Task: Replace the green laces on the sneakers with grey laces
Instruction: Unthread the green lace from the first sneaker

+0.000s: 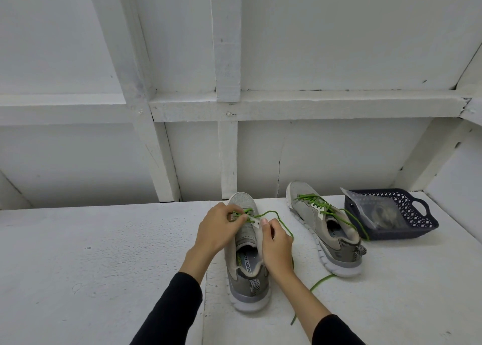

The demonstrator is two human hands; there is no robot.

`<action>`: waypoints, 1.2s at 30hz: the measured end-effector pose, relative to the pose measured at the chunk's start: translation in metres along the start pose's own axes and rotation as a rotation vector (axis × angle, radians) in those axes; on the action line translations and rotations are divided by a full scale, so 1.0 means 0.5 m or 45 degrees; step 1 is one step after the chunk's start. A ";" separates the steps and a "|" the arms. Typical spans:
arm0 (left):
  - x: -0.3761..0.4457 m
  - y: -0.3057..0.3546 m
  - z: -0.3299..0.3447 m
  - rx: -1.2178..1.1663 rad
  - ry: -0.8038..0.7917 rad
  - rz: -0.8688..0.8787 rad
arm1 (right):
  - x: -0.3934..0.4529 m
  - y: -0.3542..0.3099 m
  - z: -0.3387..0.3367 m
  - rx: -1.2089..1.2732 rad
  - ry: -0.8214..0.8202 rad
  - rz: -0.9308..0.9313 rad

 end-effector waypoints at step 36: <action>-0.006 -0.005 0.001 0.371 0.259 -0.029 | -0.001 -0.003 0.001 0.003 -0.001 0.013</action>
Point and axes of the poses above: each hand's wrist, its own x-axis towards the middle knuckle, its own z-axis out of the palm, y = z × x, the point moved 3 cm from there along x, towards the middle knuckle, and after that the axes turned 14 degrees about -z, right-handed, at the moved point
